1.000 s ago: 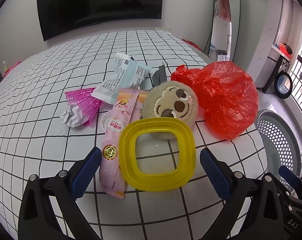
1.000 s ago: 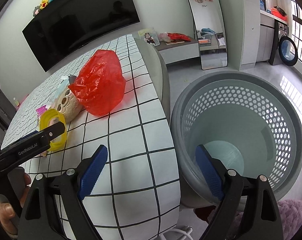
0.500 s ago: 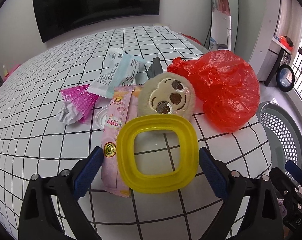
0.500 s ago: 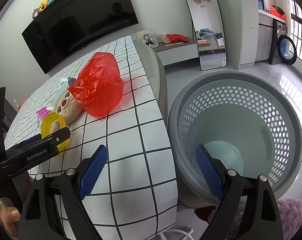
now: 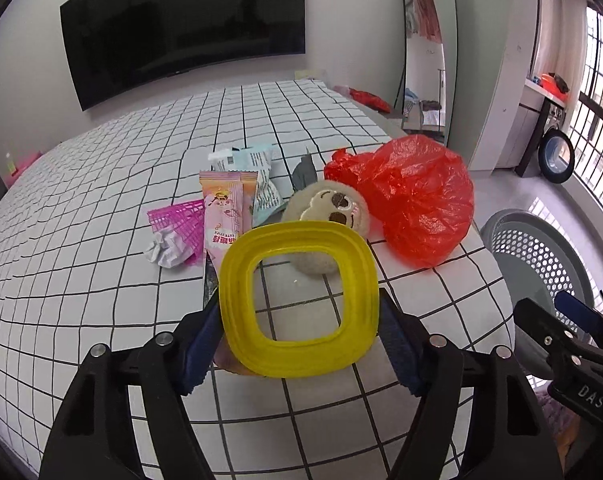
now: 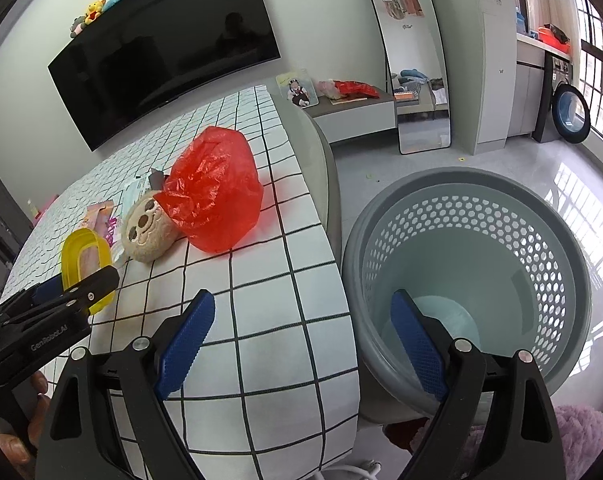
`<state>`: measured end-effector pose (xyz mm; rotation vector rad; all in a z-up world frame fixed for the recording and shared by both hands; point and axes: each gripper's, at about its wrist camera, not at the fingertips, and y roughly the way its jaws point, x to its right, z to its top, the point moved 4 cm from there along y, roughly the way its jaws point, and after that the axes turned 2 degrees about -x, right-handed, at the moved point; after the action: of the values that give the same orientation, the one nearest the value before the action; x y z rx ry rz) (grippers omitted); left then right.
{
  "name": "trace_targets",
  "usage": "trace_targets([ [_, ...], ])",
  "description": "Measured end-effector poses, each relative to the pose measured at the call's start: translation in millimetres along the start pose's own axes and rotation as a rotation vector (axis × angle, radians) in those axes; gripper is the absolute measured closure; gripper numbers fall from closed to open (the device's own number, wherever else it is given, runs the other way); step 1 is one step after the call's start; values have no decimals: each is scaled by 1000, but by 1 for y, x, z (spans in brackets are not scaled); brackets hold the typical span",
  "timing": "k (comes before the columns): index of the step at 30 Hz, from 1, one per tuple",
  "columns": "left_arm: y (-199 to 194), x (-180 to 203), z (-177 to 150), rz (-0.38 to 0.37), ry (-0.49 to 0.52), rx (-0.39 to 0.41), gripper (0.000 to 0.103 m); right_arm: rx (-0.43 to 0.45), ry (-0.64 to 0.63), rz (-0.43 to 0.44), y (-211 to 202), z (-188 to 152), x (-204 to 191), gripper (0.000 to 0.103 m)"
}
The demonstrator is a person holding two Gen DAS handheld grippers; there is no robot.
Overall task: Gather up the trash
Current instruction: 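Lift the yellow lid with the right tool while the left tool grasps the pink wrapper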
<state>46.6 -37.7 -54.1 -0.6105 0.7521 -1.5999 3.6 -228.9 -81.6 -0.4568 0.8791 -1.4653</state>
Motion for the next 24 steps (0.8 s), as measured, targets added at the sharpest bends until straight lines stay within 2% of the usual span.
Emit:
trace_targets([
  [8, -18, -18, 15, -16, -24, 50, 33, 18, -64, 3, 17, 42, -27, 18],
  [12, -10, -29, 15, -29, -33, 31, 33, 16, -79, 4, 28, 53, -37, 18],
  [18, 11, -38, 3, -44, -43, -23, 33, -2, -108, -11, 36, 49, -49, 18],
  [20, 12, -42, 0, -49, -45, -27, 25, -3, -108, -10, 35, 46, -51, 18],
  [22, 10, -44, -2, -54, -42, -19, 25, -5, -104, -8, 34, 43, -52, 18],
  [24, 8, -45, -4, -48, -34, -13, 18, -9, -104, -5, 33, 40, -55, 18],
])
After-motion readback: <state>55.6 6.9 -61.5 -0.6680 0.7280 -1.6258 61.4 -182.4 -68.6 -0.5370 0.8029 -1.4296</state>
